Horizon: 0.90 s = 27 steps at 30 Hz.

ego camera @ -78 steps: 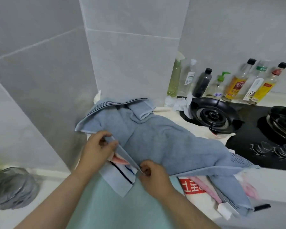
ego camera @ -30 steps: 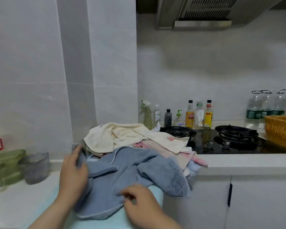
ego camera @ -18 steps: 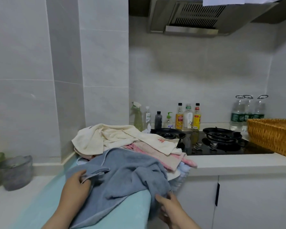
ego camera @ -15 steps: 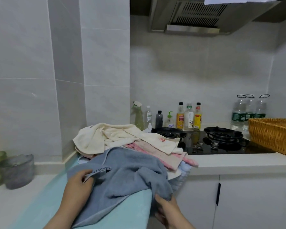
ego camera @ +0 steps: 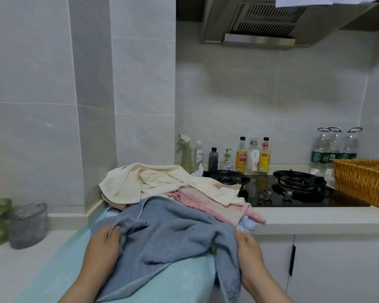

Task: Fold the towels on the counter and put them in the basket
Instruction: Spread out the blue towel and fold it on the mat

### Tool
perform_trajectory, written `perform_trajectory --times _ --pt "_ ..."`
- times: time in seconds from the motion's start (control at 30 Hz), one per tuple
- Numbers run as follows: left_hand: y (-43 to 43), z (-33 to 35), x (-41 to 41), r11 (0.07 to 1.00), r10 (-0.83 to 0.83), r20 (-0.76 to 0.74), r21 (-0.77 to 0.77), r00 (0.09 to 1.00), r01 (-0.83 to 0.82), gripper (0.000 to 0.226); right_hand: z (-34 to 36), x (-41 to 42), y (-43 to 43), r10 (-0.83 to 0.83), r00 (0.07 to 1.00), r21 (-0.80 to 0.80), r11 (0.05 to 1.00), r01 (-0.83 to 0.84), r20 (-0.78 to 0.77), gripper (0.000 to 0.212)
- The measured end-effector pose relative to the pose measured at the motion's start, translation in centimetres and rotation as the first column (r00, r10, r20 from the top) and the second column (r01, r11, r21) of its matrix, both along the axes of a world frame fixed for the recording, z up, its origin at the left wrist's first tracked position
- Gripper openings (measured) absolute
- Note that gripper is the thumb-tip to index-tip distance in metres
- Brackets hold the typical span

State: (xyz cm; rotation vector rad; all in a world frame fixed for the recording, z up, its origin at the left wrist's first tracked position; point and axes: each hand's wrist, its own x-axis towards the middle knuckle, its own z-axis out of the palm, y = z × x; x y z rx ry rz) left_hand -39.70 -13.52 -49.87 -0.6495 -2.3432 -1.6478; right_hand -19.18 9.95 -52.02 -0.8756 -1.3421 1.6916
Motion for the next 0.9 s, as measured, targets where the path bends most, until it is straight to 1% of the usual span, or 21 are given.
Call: perform_trajectory --times 0.07,0.1,0.17,0.23,0.27,0.33,0.4,0.47,0.5,0.53,0.57,0.6,0.63,0.67,0.7,0.73,0.77,0.8,0.83,0.87,0.9 --pt "-0.1 0.1 -0.3 0.995 0.068 0.010 0.069 0.998 -0.069 0.030 4.3 -0.5 -0.3 0.061 0.998 0.100 0.993 -0.059 -0.021 0.031" --pt "-0.2 0.0 -0.5 0.988 0.109 0.047 0.102 0.993 -0.113 0.026 6.4 -1.0 -0.7 0.101 0.994 0.125 0.987 -0.097 -0.027 0.029" --pt "-0.6 -0.3 -1.1 0.968 0.164 0.159 0.166 0.974 -0.190 0.024 9.5 -2.5 -1.5 0.178 0.983 0.122 0.978 -0.171 -0.053 0.022" --pt "-1.2 -0.7 -1.4 0.939 0.211 0.234 0.221 0.949 -0.264 0.026 11.8 -4.2 -2.5 0.276 0.958 0.107 0.957 -0.268 -0.072 0.014" --pt "-1.4 -0.7 -1.3 0.928 0.229 0.254 0.235 0.940 -0.289 0.026 12.5 -5.2 -2.9 0.315 0.947 0.112 0.945 -0.307 -0.057 0.013" --pt "-1.6 -0.5 -1.2 0.927 0.239 0.256 0.227 0.937 -0.299 0.025 12.7 -7.1 -3.7 0.340 0.940 0.141 0.929 -0.342 0.033 0.013" --pt "-1.5 -0.3 -1.0 0.938 0.224 0.235 0.212 0.946 -0.275 0.023 11.2 -9.2 -4.0 0.349 0.925 0.178 0.910 -0.373 0.152 0.023" --pt "-1.3 -0.2 -0.9 0.948 0.202 0.223 0.201 0.954 -0.248 0.022 9.4 -10.8 -4.3 0.364 0.904 0.173 0.898 -0.405 0.224 0.049" --pt "-1.3 -0.3 -0.9 0.951 0.197 0.214 0.195 0.957 -0.239 0.022 8.6 -11.1 -4.4 0.396 0.898 0.129 0.897 -0.423 0.190 0.062" --pt "-1.2 -0.3 -1.0 0.954 0.193 0.205 0.191 0.960 -0.233 0.023 8.0 -11.6 -4.2 0.424 0.898 0.076 0.898 -0.434 0.122 0.069" --pt "-1.2 -0.3 -0.9 0.956 0.189 0.198 0.186 0.962 -0.226 0.023 7.6 -11.8 -4.1 0.415 0.907 0.052 0.907 -0.419 0.068 0.070" --pt "-1.2 -0.2 -0.9 0.958 0.185 0.189 0.183 0.964 -0.219 0.023 7.4 -11.8 -4.1 0.379 0.925 0.067 0.923 -0.380 0.030 0.064" --pt "-1.2 -0.2 -0.9 0.959 0.182 0.179 0.186 0.967 -0.215 0.023 7.2 -11.3 -4.2 0.316 0.948 0.128 0.940 -0.317 0.031 0.050" --pt "-1.2 -0.1 -0.9 0.958 0.178 0.173 0.194 0.969 -0.211 0.022 6.7 -10.6 -4.4 0.220 0.973 0.225 0.947 -0.229 0.061 0.030" --pt "-1.2 0.0 -0.9 0.957 0.173 0.168 0.202 0.970 -0.206 0.022 6.3 -9.6 -4.8 0.115 0.986 0.350 0.925 -0.151 0.123 0.013" --pt "-1.1 0.0 -0.9 0.958 0.169 0.161 0.205 0.973 -0.200 0.021 5.6 -8.6 -5.2 0.040 0.981 0.479 0.868 -0.128 0.189 0.006" --pt "-1.1 0.0 -0.9 0.959 0.162 0.155 0.207 0.975 -0.192 0.021 5.0 -7.6 -5.6 0.021 0.964 0.587 0.790 -0.179 0.266 0.011" --pt "-1.1 0.1 -0.8 0.960 0.154 0.147 0.212 0.977 -0.183 0.021 4.5 -6.9 -6.0 0.057 0.929 0.644 0.705 -0.297 0.367 0.018" --pt "-1.0 0.1 -0.7 0.962 0.142 0.133 0.214 0.981 -0.169 0.020 4.2 -6.3 -6.6 0.134 0.873 0.646 0.622 -0.442 0.469 0.032" --pt "-1.0 0.1 -0.5 0.966 0.129 0.121 0.209 0.984 -0.152 0.019 3.7 -6.1 -6.9 0.181 0.805 0.625 0.542 -0.561 0.565 0.052" --pt "-1.1 0.1 -0.4 0.970 0.111 0.106 0.204 0.988 -0.131 0.017 3.3 -6.3 -7.0 0.186 0.748 0.618 0.458 -0.639 0.637 0.067"
